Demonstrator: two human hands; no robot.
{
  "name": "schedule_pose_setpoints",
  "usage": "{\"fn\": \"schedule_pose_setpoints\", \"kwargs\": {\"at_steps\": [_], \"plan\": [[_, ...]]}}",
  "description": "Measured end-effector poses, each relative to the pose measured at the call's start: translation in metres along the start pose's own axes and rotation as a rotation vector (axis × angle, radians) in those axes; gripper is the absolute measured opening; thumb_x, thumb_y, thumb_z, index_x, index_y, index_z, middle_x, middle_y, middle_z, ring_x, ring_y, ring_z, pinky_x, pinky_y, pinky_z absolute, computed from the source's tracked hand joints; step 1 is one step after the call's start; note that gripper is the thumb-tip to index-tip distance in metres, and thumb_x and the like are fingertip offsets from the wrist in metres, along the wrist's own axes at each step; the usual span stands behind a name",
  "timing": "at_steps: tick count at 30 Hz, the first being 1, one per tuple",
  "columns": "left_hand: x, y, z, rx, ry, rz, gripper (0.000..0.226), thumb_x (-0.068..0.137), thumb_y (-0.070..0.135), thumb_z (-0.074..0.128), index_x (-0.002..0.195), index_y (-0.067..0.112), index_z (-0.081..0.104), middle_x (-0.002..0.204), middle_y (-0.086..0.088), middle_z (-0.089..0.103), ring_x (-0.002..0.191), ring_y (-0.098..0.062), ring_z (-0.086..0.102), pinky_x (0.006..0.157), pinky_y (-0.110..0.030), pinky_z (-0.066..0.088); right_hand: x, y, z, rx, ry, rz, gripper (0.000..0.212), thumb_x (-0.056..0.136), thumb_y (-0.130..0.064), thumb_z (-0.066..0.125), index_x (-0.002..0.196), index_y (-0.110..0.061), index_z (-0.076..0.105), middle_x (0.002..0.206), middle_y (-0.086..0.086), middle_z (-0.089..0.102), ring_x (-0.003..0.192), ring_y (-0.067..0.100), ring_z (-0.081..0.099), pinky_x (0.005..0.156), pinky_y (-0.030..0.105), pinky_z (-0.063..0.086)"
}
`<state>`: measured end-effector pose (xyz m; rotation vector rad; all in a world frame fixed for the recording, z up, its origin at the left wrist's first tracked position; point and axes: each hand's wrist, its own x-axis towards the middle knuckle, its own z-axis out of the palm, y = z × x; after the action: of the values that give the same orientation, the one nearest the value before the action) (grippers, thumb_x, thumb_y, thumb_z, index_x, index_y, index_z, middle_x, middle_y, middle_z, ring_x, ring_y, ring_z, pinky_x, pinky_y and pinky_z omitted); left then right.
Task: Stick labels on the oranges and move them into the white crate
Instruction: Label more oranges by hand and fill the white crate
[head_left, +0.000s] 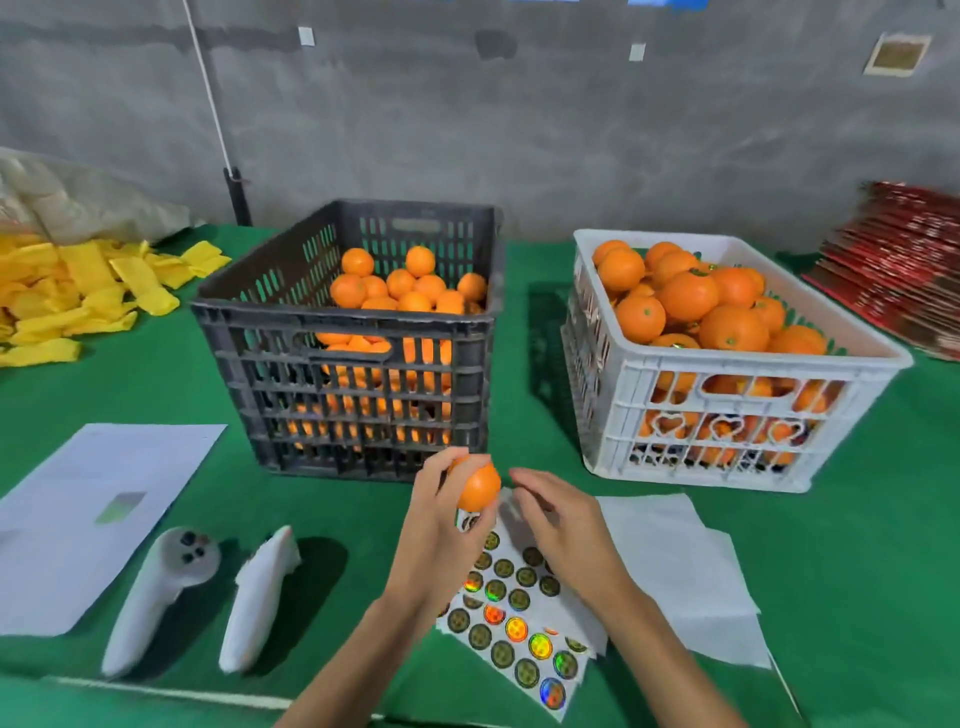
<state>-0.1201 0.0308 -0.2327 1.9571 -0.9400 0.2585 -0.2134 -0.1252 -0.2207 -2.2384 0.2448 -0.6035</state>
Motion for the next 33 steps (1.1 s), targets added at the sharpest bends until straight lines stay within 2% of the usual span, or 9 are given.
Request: {"fn": "schedule_pose_setpoints", "kwargs": {"at_steps": [3, 6, 10, 16, 20, 22, 25, 28, 33], "plan": [[-0.014, -0.012, 0.012, 0.086, -0.062, -0.074, 0.038, 0.099, 0.030, 0.065, 0.135, 0.035, 0.056, 0.146, 0.010, 0.031, 0.133, -0.011, 0.038, 0.103, -0.030, 0.047, 0.001, 0.020, 0.004, -0.285, -0.178, 0.075, 0.046, 0.105, -0.036, 0.053, 0.147, -0.018, 0.054, 0.153, -0.006, 0.050, 0.142, 0.014, 0.044, 0.120, 0.030, 0.032], [-0.018, -0.013, 0.020, 0.263, -0.153, -0.027, 0.036, 0.101, 0.029, 0.058, 0.136, 0.039, 0.056, 0.149, 0.005, 0.025, 0.134, -0.017, 0.033, 0.090, -0.026, 0.055, 0.003, 0.030, 0.010, -0.418, -0.184, 0.160, 0.063, 0.101, -0.055, 0.052, 0.151, -0.017, 0.048, 0.159, -0.005, 0.041, 0.146, 0.015, 0.034, 0.120, 0.027, 0.024], [-0.018, -0.010, 0.025, 0.416, -0.285, 0.081, 0.041, 0.099, 0.019, 0.057, 0.134, 0.040, 0.052, 0.156, -0.006, 0.022, 0.143, -0.029, 0.022, 0.107, -0.041, 0.044, 0.007, 0.042, 0.015, -0.464, -0.176, 0.160, 0.063, 0.100, -0.057, 0.052, 0.142, -0.011, 0.059, 0.158, -0.001, 0.044, 0.145, 0.018, 0.037, 0.120, 0.030, 0.027], [-0.019, -0.009, 0.024, 0.413, -0.279, 0.031, 0.026, 0.102, 0.046, 0.049, 0.128, 0.043, 0.053, 0.160, -0.001, 0.016, 0.145, -0.026, 0.018, 0.075, -0.028, 0.060, 0.022, 0.055, 0.010, -0.248, -0.099, 0.217, 0.036, 0.093, -0.042, 0.072, 0.117, -0.016, 0.077, 0.125, -0.007, 0.066, 0.117, 0.012, 0.050, 0.103, 0.030, 0.047], [-0.019, -0.012, 0.027, 0.459, -0.269, 0.082, 0.021, 0.101, 0.045, 0.051, 0.119, 0.042, 0.059, 0.158, -0.003, 0.026, 0.145, -0.026, 0.024, 0.072, -0.024, 0.058, 0.032, 0.058, 0.009, -0.083, -0.052, 0.300, 0.008, 0.088, -0.031, 0.079, 0.083, -0.025, 0.082, 0.099, -0.013, 0.070, 0.102, 0.012, 0.059, 0.092, 0.030, 0.051], [-0.019, -0.012, 0.028, 0.454, -0.268, 0.077, 0.021, 0.101, 0.045, 0.050, 0.120, 0.043, 0.058, 0.159, -0.001, 0.024, 0.146, -0.024, 0.022, 0.072, -0.023, 0.057, 0.038, 0.058, 0.009, 0.028, -0.033, 0.384, 0.017, 0.087, -0.024, 0.079, 0.071, -0.029, 0.080, 0.091, -0.012, 0.071, 0.094, 0.012, 0.066, 0.086, 0.027, 0.052], [-0.021, -0.014, 0.026, 0.348, -0.255, 0.013, 0.026, 0.103, 0.040, 0.049, 0.128, 0.046, 0.052, 0.161, 0.009, 0.011, 0.147, -0.013, 0.013, 0.071, -0.023, 0.058, 0.043, 0.050, 0.005, 0.159, 0.052, 0.454, 0.017, 0.090, -0.021, 0.077, 0.075, -0.027, 0.079, 0.087, -0.008, 0.074, 0.084, 0.005, 0.069, 0.084, 0.029, 0.056], [-0.014, -0.007, 0.020, 0.106, -0.173, -0.064, 0.040, 0.104, 0.028, 0.052, 0.135, 0.053, 0.045, 0.159, 0.018, 0.004, 0.140, 0.005, 0.017, 0.088, -0.023, 0.053, 0.044, 0.033, -0.003, 0.158, 0.197, 0.289, 0.012, 0.094, -0.022, 0.074, 0.085, -0.029, 0.079, 0.091, -0.013, 0.072, 0.089, 0.003, 0.067, 0.085, 0.027, 0.055], [0.022, 0.022, 0.010, -0.172, -0.059, -0.050, 0.071, 0.100, 0.030, 0.061, 0.149, 0.060, 0.019, 0.154, 0.030, 0.015, 0.138, 0.006, 0.034, 0.103, -0.016, 0.043, 0.047, -0.015, -0.010, 0.184, 0.167, 0.006, 0.018, 0.097, -0.020, 0.070, 0.095, -0.037, 0.078, 0.102, -0.016, 0.071, 0.103, 0.010, 0.066, 0.085, 0.014, 0.049]]}}
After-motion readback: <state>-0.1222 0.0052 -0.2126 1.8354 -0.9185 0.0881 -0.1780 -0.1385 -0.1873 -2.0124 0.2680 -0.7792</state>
